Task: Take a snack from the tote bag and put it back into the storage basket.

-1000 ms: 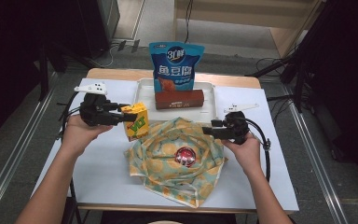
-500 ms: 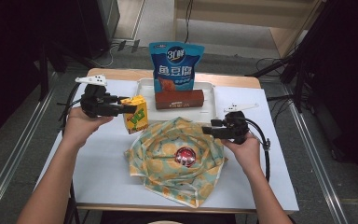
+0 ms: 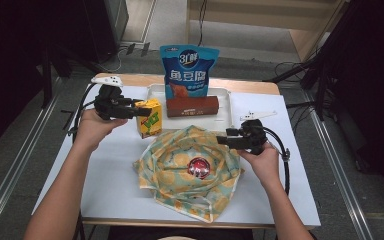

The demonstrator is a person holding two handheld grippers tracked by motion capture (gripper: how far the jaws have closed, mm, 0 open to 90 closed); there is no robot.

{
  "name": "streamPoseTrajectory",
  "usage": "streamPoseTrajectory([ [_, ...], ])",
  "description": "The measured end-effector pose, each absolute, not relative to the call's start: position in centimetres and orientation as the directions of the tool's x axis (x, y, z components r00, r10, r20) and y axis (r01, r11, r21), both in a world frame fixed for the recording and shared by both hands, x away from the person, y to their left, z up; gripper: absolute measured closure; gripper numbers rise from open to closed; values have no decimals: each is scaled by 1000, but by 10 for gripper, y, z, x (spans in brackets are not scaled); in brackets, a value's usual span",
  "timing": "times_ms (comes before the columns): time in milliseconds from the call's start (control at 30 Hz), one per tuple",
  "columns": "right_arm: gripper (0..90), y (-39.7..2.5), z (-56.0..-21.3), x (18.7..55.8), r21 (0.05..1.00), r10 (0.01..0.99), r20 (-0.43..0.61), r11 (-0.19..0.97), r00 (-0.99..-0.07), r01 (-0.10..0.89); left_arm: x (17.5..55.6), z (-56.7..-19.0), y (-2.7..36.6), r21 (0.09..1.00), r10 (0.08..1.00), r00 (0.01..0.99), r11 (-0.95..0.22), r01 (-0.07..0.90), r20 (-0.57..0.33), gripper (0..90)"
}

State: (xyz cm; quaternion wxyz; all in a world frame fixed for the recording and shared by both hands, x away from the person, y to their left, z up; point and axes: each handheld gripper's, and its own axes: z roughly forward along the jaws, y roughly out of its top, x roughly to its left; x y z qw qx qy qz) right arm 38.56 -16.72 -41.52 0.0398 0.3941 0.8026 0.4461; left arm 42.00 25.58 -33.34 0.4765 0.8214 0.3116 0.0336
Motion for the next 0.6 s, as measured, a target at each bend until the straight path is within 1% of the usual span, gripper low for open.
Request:
streamPoseTrajectory([
  [233, 425, -167, -416, 385, 746, 668, 285, 295, -687, 597, 434, -335, 255, 817, 542, 798, -314, 484, -264, 513],
  [367, 425, -167, -416, 385, 744, 669, 287, 295, -686, 599, 439, -335, 252, 811, 564, 793, -337, 478, -233, 513],
  [600, 425, -168, -416, 382, 743, 671, 288, 294, -683, 602, 447, -337, 251, 817, 570, 787, -322, 478, -236, 513],
])
